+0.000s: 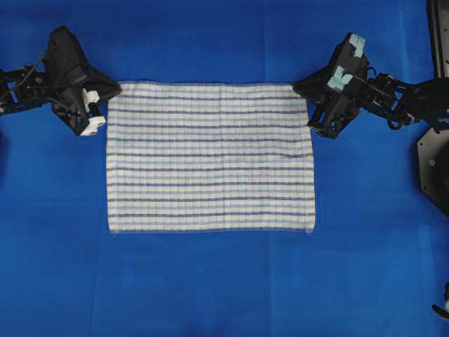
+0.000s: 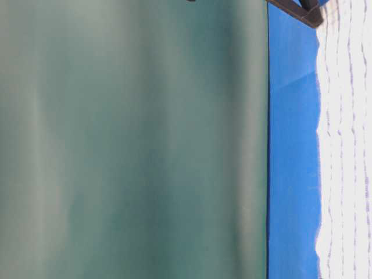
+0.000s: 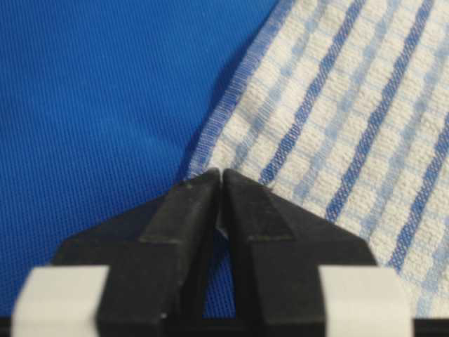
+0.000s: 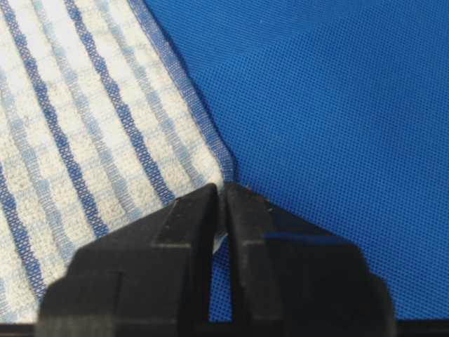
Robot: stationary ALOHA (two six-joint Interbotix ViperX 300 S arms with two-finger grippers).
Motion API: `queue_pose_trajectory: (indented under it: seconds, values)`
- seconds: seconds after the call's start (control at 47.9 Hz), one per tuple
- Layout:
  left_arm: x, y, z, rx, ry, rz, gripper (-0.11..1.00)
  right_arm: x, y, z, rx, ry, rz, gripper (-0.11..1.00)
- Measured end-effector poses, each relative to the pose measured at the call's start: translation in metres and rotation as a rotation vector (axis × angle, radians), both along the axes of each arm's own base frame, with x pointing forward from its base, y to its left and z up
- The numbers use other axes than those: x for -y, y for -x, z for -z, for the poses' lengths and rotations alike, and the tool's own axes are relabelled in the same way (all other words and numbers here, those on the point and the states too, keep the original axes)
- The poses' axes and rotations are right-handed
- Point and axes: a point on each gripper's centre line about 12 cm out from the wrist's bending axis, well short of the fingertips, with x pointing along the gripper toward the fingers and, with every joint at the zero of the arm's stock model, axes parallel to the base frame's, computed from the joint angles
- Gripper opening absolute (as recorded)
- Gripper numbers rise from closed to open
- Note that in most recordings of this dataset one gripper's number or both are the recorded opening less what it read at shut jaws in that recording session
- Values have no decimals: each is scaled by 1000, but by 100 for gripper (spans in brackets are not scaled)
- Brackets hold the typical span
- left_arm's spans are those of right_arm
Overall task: Fold the blue towel.
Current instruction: 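Move both grippers to the towel's top corners and grasp them, then lift the top corners and fold them down onto the bottom edge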
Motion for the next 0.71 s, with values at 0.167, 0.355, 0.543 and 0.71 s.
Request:
queue_pose_trajectory:
  seconds: [0.167, 0.355, 0.543, 0.71]
  values:
    - [0, -1, 0, 1, -1, 2, 3, 1, 0, 0, 0, 0, 2, 4]
    - [1, 0, -2, -13, 1, 7, 3, 1, -1, 0, 1, 1, 2, 4]
    - [3, 1, -20, -1, -5, 19, 3, 0, -1, -12, 21, 6, -4, 4]
    - [4, 1, -45, 43, -31, 29, 3, -1, -1, -27, 45, 12, -10, 4]
